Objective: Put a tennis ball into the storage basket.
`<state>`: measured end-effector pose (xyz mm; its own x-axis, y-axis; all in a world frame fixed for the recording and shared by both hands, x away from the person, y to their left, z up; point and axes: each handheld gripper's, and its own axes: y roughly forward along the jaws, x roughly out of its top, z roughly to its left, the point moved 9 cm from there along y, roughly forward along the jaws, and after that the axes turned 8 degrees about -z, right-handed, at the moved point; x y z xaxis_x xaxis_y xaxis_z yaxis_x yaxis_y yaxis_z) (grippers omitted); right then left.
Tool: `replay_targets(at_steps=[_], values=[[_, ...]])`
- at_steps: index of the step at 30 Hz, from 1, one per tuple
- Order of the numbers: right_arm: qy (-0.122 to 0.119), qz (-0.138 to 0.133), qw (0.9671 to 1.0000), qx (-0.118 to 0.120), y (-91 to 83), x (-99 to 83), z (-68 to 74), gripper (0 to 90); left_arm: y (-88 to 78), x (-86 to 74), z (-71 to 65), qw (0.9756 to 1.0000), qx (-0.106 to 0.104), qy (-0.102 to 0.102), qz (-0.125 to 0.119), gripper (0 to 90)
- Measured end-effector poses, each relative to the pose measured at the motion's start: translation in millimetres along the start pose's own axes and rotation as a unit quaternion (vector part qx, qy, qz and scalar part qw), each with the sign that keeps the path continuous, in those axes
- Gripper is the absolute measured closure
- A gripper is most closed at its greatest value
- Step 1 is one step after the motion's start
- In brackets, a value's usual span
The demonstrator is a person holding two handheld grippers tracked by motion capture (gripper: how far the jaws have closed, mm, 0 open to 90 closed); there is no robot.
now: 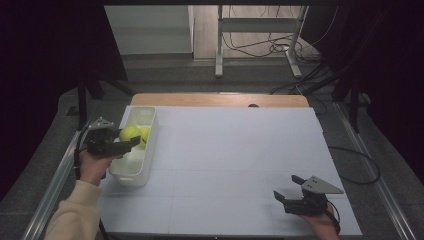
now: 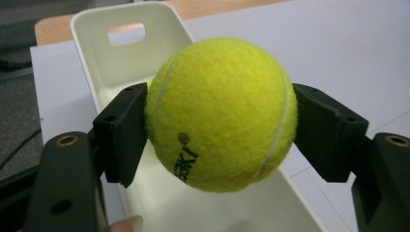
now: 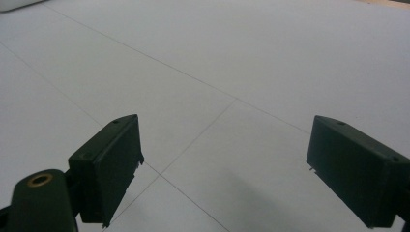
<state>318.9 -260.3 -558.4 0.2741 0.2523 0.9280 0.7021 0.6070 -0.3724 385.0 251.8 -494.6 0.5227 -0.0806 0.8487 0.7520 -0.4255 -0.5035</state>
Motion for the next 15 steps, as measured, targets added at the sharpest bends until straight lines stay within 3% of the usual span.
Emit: replay_targets(at_steps=[9,15], values=[[0.000,0.000,1.0000,0.000,0.1,-0.1,0.0,12.6,7.7,-10.9,2.0,0.9987,0.001,0.009,0.050,26.5],[0.000,0.000,1.0000,0.000,0.0,-0.1,0.0,12.6,9.5,-14.9,3.7,0.9978,0.005,0.011,0.065,26.5]])
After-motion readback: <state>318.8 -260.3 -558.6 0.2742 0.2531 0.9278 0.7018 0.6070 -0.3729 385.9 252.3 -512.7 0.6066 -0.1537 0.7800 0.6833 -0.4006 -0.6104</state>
